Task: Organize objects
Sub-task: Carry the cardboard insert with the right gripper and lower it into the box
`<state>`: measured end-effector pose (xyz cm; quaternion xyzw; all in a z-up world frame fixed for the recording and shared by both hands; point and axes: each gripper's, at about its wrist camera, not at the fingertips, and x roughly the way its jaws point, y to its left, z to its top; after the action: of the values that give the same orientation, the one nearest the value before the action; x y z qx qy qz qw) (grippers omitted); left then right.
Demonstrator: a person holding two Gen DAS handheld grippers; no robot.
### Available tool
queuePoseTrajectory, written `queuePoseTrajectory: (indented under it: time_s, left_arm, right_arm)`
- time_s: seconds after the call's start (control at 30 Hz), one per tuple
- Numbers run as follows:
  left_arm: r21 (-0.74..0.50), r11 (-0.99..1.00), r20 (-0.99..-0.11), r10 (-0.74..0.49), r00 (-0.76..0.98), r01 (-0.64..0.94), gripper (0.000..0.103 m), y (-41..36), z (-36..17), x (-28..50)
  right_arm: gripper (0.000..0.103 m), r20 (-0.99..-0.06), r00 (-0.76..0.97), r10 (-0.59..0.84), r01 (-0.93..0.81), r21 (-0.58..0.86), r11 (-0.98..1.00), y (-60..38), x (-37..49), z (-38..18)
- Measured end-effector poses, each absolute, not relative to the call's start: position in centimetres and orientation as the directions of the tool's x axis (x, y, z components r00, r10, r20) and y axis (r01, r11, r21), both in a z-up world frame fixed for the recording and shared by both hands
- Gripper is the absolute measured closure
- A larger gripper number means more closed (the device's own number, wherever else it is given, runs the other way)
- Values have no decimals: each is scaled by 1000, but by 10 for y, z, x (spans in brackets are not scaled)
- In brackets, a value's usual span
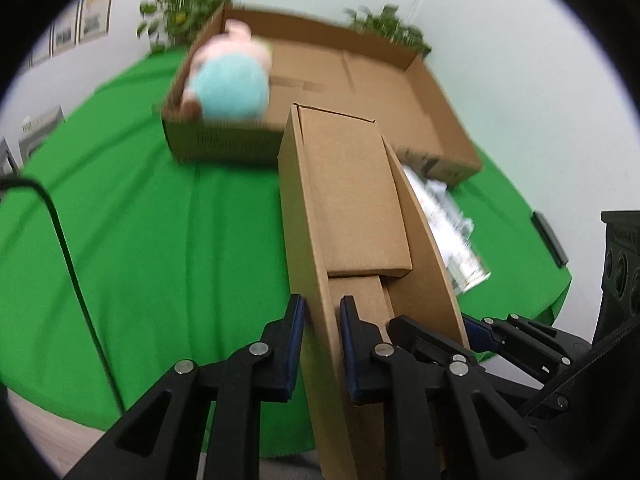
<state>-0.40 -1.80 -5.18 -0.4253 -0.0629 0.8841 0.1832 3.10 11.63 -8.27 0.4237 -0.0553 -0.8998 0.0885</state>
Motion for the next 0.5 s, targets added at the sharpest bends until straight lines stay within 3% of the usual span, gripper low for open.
queuePoseTrajectory:
  time_s: [0.23, 0.3, 0.5]
  left_arm:
    - [-208, -927, -600, 373, -708, -312, 88, -8, 9, -11]
    - [-140, -935, -562, 346, -752, -326, 89, 2, 30, -18]
    - [-116, -923, -485, 374, -790, -366, 89, 22, 77, -55]
  right_arm:
    - [81, -615, -764, -194, 125, 155, -980, 128, 28, -26]
    - [89, -579, -797, -175, 113, 143, -983, 135, 20, -8]
    - [89, -466, -877, -114, 73, 103, -992, 160, -7, 56]
